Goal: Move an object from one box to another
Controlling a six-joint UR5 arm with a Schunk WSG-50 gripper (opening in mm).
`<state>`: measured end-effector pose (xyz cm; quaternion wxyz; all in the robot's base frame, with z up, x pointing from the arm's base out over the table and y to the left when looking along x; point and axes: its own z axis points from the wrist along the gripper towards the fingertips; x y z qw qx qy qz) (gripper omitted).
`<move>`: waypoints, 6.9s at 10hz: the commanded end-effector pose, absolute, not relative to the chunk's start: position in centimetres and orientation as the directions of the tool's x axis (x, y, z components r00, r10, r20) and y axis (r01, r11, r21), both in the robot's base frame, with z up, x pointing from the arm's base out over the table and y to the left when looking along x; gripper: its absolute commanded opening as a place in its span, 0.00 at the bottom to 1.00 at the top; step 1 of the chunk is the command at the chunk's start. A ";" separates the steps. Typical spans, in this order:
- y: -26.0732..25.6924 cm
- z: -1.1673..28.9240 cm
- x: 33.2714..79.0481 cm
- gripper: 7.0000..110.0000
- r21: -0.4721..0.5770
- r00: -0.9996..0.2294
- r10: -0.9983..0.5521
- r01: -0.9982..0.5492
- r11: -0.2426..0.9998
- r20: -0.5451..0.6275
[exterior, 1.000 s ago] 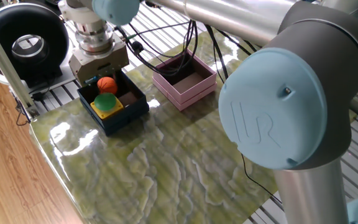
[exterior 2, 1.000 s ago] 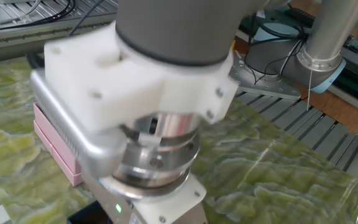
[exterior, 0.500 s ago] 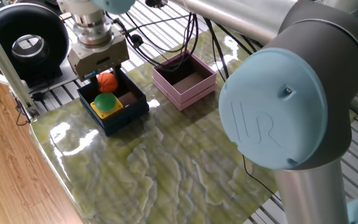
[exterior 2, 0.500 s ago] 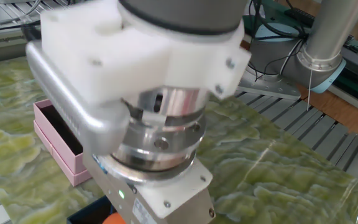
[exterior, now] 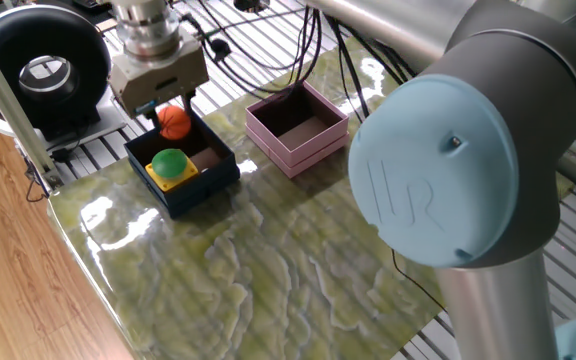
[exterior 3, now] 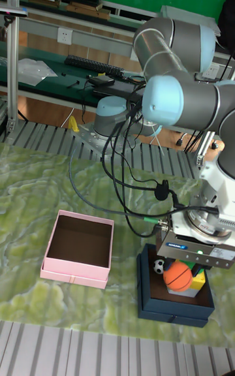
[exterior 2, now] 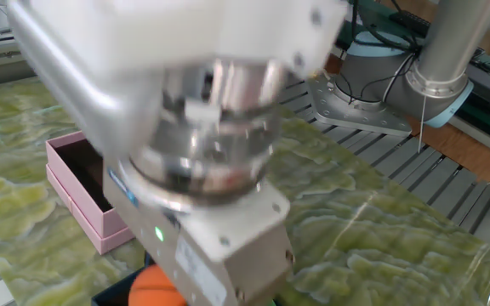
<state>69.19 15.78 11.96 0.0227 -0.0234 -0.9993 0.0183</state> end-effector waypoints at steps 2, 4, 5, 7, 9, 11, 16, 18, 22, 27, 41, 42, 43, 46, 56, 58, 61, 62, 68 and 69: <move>13.3 15.0 68.2 0.00 -0.036 -0.998 0.008 0.006 0.999 0.064; 10.2 14.3 67.7 0.00 -0.042 -0.998 -0.037 -0.039 0.998 0.047; 8.7 14.1 67.2 0.00 -0.041 -0.997 -0.057 -0.059 0.997 0.045; 5.5 14.2 66.0 0.00 -0.039 -0.994 -0.096 -0.098 0.994 0.047; 3.1 14.3 64.7 0.00 -0.046 -0.991 -0.117 -0.120 0.992 0.058; 0.4 13.3 64.1 0.00 -0.071 -0.989 -0.142 -0.146 0.987 0.049; -2.0 11.9 63.0 0.00 -0.072 -0.938 -0.337 -0.343 0.937 0.080; -2.2 11.6 62.5 0.00 -0.070 -0.915 -0.395 -0.401 0.913 0.081; -3.0 11.4 62.2 0.15 -0.079 -0.856 -0.505 -0.514 0.854 0.108; -1.7 11.1 62.0 0.36 -0.022 -0.817 -0.568 -0.572 0.820 0.098; 8.2 12.1 63.7 0.57 -0.015 -0.924 -0.372 -0.375 0.927 0.086; 10.2 11.8 63.9 0.57 -0.010 -0.936 -0.343 -0.345 0.939 0.084; 11.9 11.6 64.1 0.57 -0.017 -0.949 -0.305 -0.307 0.952 0.086; 14.7 11.6 65.3 0.57 0.002 -0.963 -0.256 -0.257 0.966 0.089; 20.8 10.8 67.2 0.57 0.042 -0.992 -0.124 -0.123 0.992 0.030; 20.7 11.0 66.2 0.57 0.042 -0.992 -0.128 -0.128 0.991 0.005; 21.4 10.2 65.9 0.57 0.043 -0.991 -0.100 -0.104 0.994 -0.085; 21.4 10.0 65.1 0.57 0.035 -0.992 -0.106 -0.108 0.993 -0.067; 22.2 8.2 65.1 0.57 0.029 -0.991 -0.101 -0.104 0.994 -0.083; 21.9 8.3 65.1 0.57 0.015 -0.990 -0.113 -0.114 0.993 -0.082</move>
